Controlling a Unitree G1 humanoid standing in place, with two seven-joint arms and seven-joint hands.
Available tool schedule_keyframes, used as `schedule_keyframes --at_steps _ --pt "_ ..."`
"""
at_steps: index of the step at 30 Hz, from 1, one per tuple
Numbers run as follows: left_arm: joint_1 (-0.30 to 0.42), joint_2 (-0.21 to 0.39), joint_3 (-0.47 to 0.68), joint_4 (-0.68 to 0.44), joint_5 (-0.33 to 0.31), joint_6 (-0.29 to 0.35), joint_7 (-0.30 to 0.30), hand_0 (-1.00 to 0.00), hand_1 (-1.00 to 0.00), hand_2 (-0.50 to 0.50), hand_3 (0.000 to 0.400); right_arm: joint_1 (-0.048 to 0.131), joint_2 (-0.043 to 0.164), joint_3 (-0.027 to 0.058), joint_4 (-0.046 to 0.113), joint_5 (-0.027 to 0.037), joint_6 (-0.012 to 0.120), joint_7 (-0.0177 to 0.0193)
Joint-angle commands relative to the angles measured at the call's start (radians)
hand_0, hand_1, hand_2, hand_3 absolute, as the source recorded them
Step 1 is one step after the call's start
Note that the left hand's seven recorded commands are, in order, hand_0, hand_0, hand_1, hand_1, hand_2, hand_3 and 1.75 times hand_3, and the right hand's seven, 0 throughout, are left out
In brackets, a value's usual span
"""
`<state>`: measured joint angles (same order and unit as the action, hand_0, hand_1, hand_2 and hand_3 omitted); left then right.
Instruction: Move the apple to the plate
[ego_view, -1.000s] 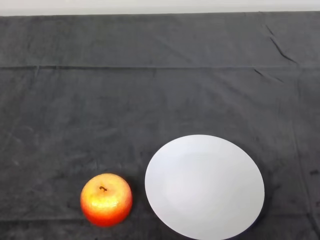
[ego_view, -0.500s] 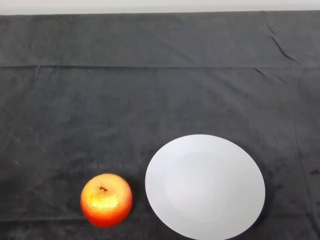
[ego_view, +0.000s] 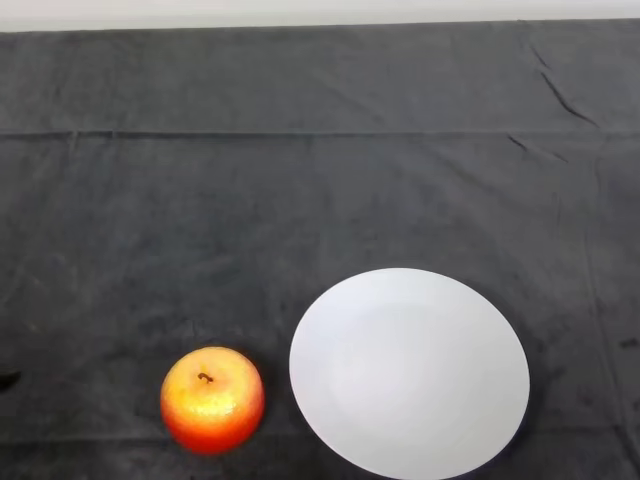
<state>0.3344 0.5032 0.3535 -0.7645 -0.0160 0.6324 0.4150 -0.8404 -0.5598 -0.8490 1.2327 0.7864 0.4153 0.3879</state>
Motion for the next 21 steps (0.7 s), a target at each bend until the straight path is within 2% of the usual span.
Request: schedule_keyframes --at_steps 1,9,14,21 --pt "-0.012 0.064 -0.03 -0.052 0.025 0.037 -0.006 0.0 0.0 0.0 0.0 0.015 -0.009 -0.0118 -0.026 0.0279 0.002 -0.0042" --pt "-0.069 0.11 -0.139 -0.122 0.075 0.202 -0.025 0.0 0.0 0.0 0.0 0.014 -0.01 -0.0126 -0.022 0.0284 0.002 -0.0031" --pt "-0.117 0.129 -0.215 -0.131 0.102 0.267 -0.034 0.0 0.0 0.0 0.0 0.013 -0.011 -0.013 -0.02 0.0287 0.003 -0.0025" --pt "-0.225 0.133 -0.372 -0.128 0.149 0.359 -0.035 0.0 0.0 0.0 0.0 0.012 -0.013 -0.0135 -0.017 0.0289 0.003 -0.0016"
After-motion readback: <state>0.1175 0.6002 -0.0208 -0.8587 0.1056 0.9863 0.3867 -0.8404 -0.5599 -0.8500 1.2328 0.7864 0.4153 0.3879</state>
